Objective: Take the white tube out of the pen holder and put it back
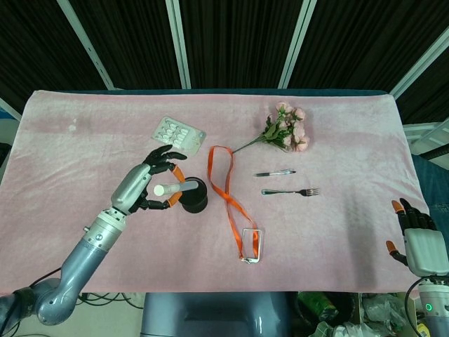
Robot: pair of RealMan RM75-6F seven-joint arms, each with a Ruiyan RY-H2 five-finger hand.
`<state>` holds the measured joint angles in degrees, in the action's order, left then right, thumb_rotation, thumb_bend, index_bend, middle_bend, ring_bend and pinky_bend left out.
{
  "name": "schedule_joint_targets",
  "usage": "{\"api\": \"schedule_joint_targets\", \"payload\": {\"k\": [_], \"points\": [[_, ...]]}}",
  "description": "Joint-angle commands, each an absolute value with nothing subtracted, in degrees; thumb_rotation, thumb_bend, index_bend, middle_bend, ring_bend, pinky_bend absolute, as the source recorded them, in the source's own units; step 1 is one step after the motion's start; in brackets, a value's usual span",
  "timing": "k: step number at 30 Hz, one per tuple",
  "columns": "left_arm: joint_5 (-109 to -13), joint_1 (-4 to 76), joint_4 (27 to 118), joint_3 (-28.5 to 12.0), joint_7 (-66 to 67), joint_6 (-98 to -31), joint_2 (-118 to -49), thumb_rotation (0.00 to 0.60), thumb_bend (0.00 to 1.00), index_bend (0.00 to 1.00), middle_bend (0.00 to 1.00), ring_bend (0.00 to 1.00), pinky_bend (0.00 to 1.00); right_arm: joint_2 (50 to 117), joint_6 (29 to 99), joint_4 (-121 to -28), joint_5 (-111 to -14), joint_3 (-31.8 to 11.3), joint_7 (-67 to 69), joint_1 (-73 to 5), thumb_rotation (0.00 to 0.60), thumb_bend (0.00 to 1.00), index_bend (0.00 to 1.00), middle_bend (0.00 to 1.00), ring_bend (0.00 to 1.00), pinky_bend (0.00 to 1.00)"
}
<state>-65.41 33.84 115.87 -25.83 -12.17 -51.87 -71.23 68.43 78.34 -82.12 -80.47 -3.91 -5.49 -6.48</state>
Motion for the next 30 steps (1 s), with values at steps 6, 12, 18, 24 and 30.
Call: {"api": "schedule_joint_targets", "payload": {"k": [6,12,18,24,30], "points": [[-63.04,26.18,121.45,-48.27,-62.16,-18.11,-60.64,0.6,0.45,0.58,0.21,0.0,0.0,68.62,78.29,-82.13,-80.53,-3.84,-5.87,-6.55,0.6,0.22,0.03,0.05,0.14,0.18],[-77.62,21.36,120.36,-50.36,-63.49,-23.53,-64.45,0.6,0.45,0.59,0.21,0.0,0.0,68.56,78.34,-82.19,-80.5,-3.86,-5.82,-6.52,0.6,0.22,0.03,0.05,0.14,0.18],[-91.56,20.57,114.34,-44.28,-49.08,-33.51,-66.3,0.6,0.45,0.59,0.21,0.0,0.0,68.54,78.13,-82.11,-80.27,-3.89,-5.75,-6.53,0.6,0.22,0.03,0.05,0.14,0.18],[-95.11,21.77,107.25,-37.72,-20.97,-47.0,-74.99,0.6,0.45,0.6,0.22,0.0,0.0,68.51,77.96,-82.26,-80.35,-3.79,-6.03,-6.62,0.6,0.22,0.03,0.05,0.14,0.18],[-94.7,21.05,105.61,-34.14,-4.21,-53.65,-77.06,0.6,0.45,0.6,0.22,0.0,0.0,68.4,77.93,-82.29,-80.14,-3.87,-5.98,-6.58,0.6,0.22,0.03,0.05,0.14,0.18]]}}
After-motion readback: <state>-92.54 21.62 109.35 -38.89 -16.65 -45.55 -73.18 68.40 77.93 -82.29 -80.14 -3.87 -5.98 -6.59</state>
